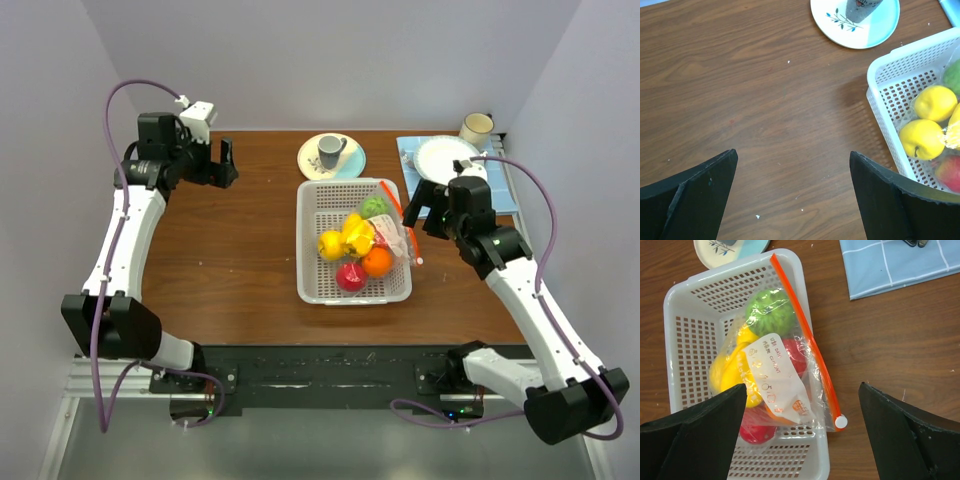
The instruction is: Open the zip-top bag and remove the fake food
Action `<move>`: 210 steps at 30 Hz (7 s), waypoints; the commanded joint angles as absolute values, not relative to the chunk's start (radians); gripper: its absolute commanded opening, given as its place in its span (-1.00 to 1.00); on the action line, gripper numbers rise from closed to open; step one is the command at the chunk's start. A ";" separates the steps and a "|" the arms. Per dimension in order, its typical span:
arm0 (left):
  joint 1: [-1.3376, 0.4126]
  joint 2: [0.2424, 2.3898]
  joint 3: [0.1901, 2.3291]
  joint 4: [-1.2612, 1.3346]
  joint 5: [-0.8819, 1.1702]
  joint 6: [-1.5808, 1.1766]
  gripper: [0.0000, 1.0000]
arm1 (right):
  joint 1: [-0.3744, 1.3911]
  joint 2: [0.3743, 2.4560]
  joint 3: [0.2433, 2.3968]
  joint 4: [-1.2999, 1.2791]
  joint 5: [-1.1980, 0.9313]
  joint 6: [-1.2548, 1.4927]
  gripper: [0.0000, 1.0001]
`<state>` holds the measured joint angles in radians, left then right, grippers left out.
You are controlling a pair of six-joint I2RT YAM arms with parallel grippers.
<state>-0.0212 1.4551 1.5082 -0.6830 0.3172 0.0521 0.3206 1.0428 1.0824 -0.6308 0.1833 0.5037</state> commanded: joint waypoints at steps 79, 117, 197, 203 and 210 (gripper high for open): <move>0.660 1.400 1.080 1.888 1.706 -1.627 1.00 | 0.880 2.038 1.966 -0.215 -0.316 0.279 -1.00; 0.318 2.131 2.080 1.843 1.709 -1.567 0.99 | 0.907 1.953 1.956 -0.276 -0.350 0.153 -1.00; 0.206 1.503 1.640 -1.316 1.097 1.345 0.75 | 0.927 1.990 1.927 -0.268 -0.314 0.011 -1.00; 0.201 1.534 1.615 -1.316 1.065 1.364 0.74 | 0.925 1.997 1.985 -0.302 -0.318 -0.023 -1.00; 0.199 1.578 1.637 -1.316 1.035 1.367 0.58 | 0.922 2.000 2.043 -0.334 -0.311 -0.046 -1.00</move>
<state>0.2062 1.5646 1.6188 -1.3079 1.0389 1.3327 0.9283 2.0094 1.9648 -0.3531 -0.3264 -0.0132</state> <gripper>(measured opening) 0.815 0.022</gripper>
